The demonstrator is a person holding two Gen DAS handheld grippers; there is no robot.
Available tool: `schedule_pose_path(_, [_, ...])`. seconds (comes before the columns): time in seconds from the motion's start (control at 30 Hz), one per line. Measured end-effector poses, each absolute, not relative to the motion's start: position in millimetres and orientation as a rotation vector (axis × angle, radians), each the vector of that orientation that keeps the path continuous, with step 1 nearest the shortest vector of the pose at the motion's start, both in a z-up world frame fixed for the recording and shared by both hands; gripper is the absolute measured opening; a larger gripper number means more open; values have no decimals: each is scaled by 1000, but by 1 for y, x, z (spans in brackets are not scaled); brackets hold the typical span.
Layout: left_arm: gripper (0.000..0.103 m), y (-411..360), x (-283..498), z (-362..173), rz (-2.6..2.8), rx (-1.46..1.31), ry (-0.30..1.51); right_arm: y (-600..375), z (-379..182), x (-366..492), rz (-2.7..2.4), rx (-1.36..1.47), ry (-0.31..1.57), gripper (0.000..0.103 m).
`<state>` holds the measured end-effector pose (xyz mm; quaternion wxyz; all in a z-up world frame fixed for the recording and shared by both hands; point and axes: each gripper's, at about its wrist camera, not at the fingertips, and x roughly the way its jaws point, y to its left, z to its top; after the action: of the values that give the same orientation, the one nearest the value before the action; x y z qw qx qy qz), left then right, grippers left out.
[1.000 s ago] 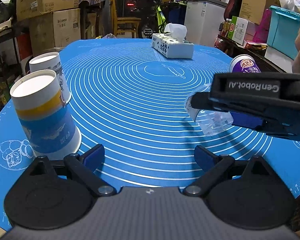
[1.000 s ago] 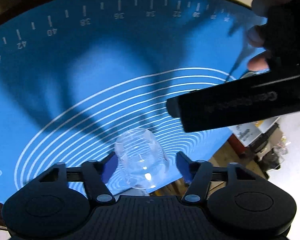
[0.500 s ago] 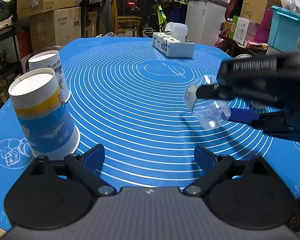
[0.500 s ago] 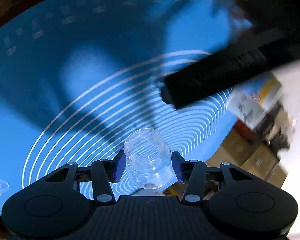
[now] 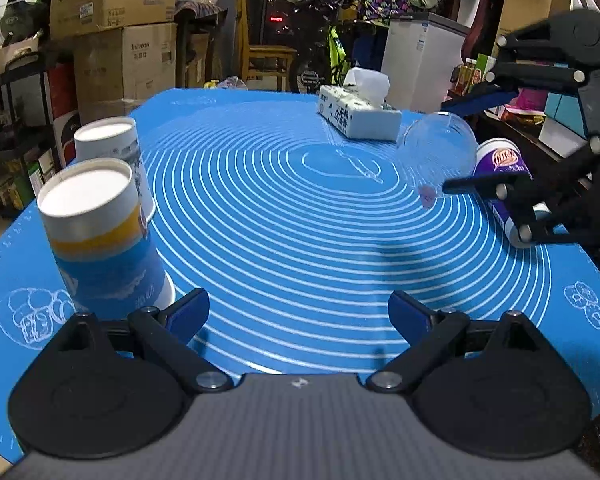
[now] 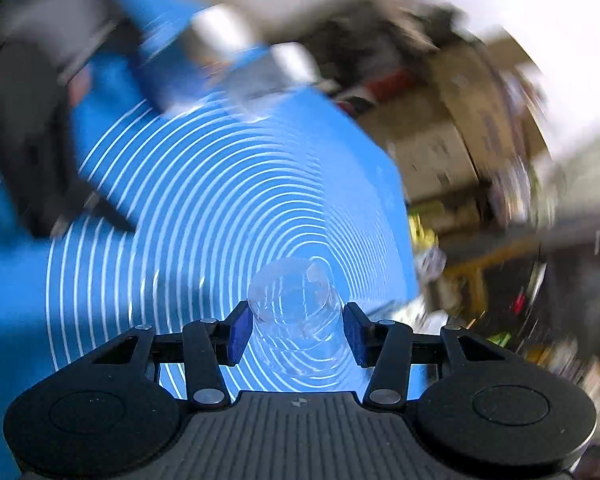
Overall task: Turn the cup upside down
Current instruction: 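Rotate the right tool to turn the cup rim-down and lower it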
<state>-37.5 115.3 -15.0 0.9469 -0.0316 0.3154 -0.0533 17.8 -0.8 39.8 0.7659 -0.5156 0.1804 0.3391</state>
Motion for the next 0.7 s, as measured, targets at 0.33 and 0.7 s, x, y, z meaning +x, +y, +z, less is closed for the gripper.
schedule_pose_path(0.33, [95, 101, -31, -7, -88, -17, 586, -73, 31, 36, 728, -430, 539, 56])
schedule_pose_path(0.7, [95, 85, -23, -12, -61, 48, 574, -97, 0, 61, 627, -210, 692, 57])
